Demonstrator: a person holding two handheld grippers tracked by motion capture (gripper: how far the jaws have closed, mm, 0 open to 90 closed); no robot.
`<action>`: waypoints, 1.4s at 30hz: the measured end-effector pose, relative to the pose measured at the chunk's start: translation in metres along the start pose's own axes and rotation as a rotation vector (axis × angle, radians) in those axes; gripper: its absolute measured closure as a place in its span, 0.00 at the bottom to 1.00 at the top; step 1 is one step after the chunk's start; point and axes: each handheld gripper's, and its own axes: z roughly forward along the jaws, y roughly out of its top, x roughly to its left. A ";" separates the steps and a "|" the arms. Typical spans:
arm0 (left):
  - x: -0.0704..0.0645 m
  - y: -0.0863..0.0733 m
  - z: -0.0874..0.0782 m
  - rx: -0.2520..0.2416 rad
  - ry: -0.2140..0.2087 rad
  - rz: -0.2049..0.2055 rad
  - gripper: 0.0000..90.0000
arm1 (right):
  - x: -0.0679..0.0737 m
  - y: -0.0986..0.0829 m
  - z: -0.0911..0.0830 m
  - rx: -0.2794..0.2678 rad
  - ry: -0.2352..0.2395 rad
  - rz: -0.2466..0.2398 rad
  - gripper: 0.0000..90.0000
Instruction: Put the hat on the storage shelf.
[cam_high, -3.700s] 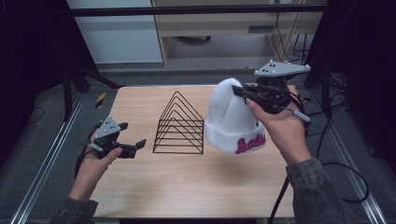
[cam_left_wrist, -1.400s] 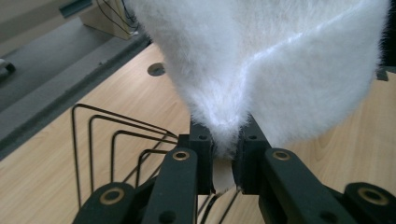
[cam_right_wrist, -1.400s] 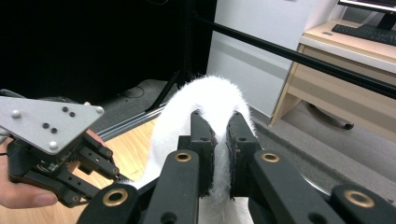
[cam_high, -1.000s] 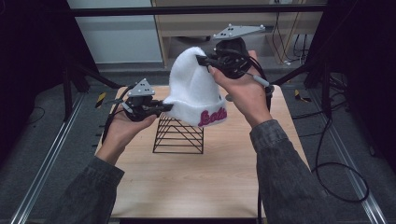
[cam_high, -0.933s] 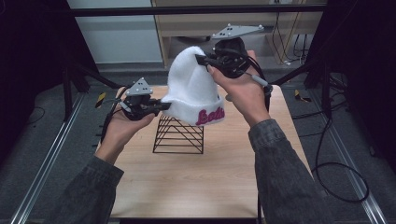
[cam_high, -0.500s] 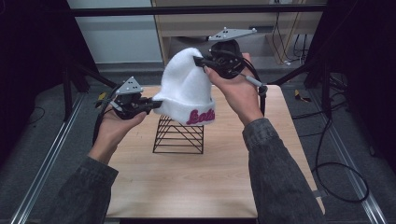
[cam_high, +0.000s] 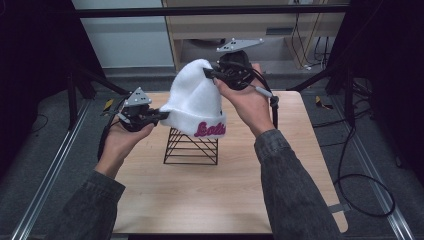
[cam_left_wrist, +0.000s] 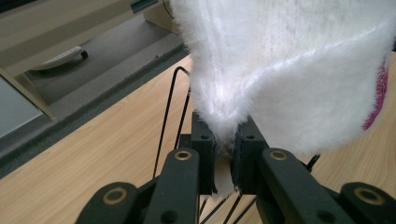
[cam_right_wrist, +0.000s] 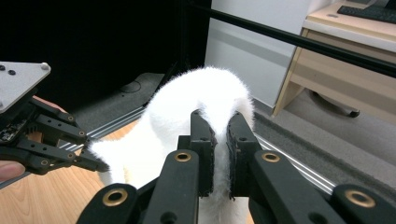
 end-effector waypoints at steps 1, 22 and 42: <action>0.002 -0.002 0.001 0.007 -0.001 -0.001 0.90 | 0.000 -0.001 0.002 0.004 0.001 0.002 0.93; 0.017 -0.026 0.016 0.017 0.016 -0.056 0.90 | -0.003 -0.014 0.028 0.018 0.013 -0.011 0.93; 0.018 -0.051 0.013 0.017 0.011 -0.067 0.90 | 0.010 -0.029 0.039 0.033 0.049 -0.016 0.93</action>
